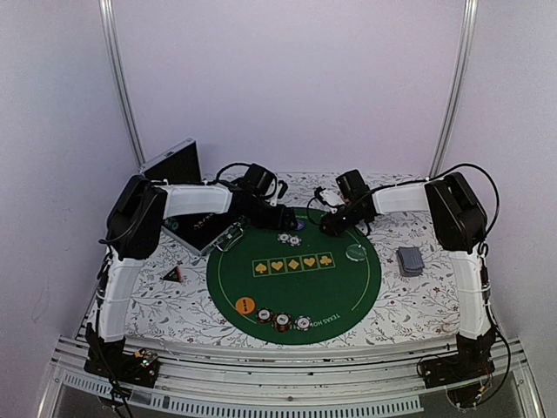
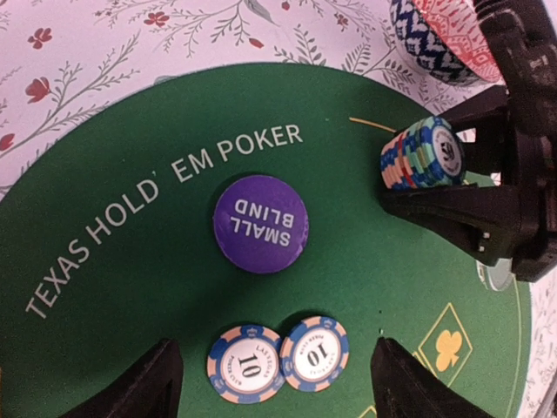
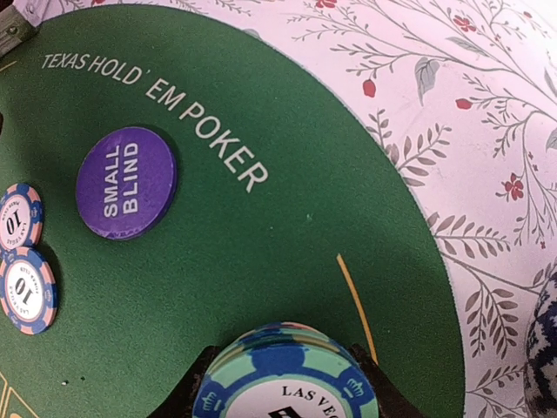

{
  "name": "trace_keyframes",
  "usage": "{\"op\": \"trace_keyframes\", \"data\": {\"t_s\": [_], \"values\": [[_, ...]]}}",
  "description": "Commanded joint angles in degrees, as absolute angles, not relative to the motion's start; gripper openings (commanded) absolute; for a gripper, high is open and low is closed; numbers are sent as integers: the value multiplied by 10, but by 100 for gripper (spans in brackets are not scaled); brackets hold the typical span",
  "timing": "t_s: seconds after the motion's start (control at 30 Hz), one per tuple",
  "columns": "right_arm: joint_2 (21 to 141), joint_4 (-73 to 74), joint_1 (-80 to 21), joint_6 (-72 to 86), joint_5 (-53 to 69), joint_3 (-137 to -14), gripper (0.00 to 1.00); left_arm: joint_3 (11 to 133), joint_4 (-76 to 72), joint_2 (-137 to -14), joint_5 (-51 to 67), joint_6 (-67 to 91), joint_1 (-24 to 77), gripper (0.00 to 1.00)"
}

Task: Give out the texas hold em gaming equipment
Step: Place the poker chips pile in the small blind area.

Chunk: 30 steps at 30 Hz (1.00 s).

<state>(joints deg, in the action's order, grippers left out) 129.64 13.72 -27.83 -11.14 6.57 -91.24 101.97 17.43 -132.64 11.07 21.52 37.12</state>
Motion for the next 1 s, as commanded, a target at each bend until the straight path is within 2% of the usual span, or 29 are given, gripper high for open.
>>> {"op": "trace_keyframes", "data": {"t_s": [0.0, 0.33, 0.37, 0.43, 0.77, 0.97], "values": [[1309, 151, -284, -109, 11, -909, 47, 1029, 195, -1328, 102, 192, 370, 76], [1296, 155, -284, -115, 31, -906, 73, 1028, 194, -1323, 111, 190, 370, 76], [1293, 156, -285, -115, 40, -906, 79, 1027, 194, -1322, 111, 189, 370, 76], [1287, 158, -285, -121, 68, -905, 100, 1026, 194, -1321, 112, 188, 370, 76], [1230, 159, -286, -127, 122, -912, 99, 1020, 195, -1309, 116, 175, 370, 76], [1216, 183, -286, -128, 93, -938, 99, 1017, 194, -1285, 114, 167, 370, 76]]}}
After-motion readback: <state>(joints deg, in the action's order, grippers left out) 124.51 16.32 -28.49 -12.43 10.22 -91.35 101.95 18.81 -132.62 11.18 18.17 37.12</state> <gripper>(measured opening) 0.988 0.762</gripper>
